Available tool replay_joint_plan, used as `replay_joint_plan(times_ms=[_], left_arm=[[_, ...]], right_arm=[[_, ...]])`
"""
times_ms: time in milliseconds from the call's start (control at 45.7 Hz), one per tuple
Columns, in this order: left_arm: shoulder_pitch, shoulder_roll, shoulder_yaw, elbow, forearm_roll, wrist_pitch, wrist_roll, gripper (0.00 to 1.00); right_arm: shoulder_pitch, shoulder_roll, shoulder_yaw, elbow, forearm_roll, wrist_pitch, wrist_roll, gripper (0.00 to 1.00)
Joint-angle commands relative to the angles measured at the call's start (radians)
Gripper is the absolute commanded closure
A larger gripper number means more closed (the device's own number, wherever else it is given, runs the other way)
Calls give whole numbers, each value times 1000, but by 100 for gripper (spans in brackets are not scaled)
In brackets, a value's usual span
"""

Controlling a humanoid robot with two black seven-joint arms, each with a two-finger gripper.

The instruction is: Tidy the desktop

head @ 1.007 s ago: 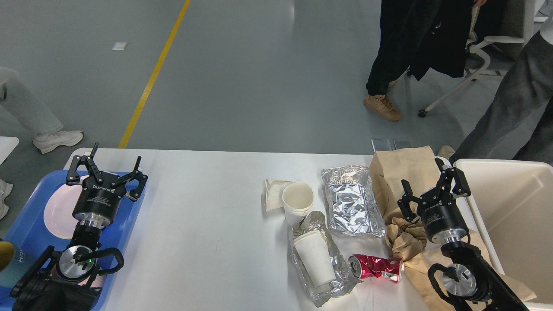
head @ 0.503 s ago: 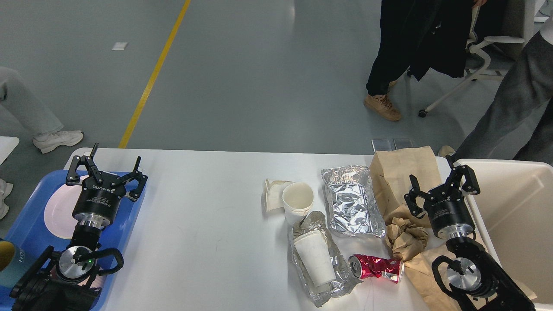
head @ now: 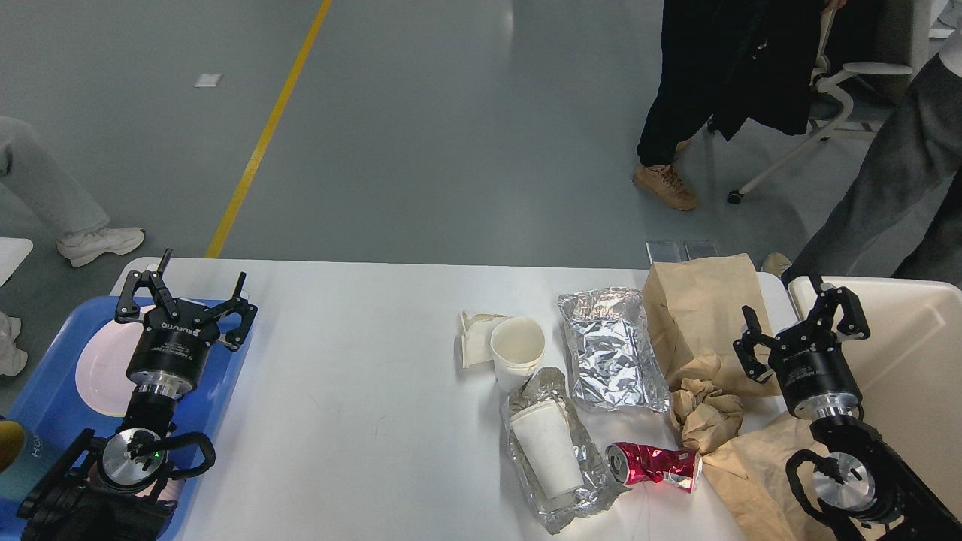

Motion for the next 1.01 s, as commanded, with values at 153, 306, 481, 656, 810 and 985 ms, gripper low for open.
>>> replay_joint_plan(times_ms=[153, 306, 481, 656, 810, 985], left_arm=[[1, 2, 0, 0, 0, 0, 0, 4], [0, 2, 0, 0, 0, 0, 0, 4], [0, 2, 0, 0, 0, 0, 0, 4], [0, 0, 0, 0, 0, 0, 0, 4], [0, 2, 0, 0, 0, 0, 0, 4], [0, 2, 0, 0, 0, 0, 2, 4]], right_arm=[[8, 28, -54, 2, -2, 0, 5, 0], [28, 25, -69, 0, -2, -5, 3, 0], [35, 15, -95, 8, -2, 0, -5, 0], [49, -2, -110, 6, -2, -5, -5, 0], [63, -16, -110, 17, -2, -5, -6, 0], [84, -61, -103, 12, -2, -11, -6, 0]])
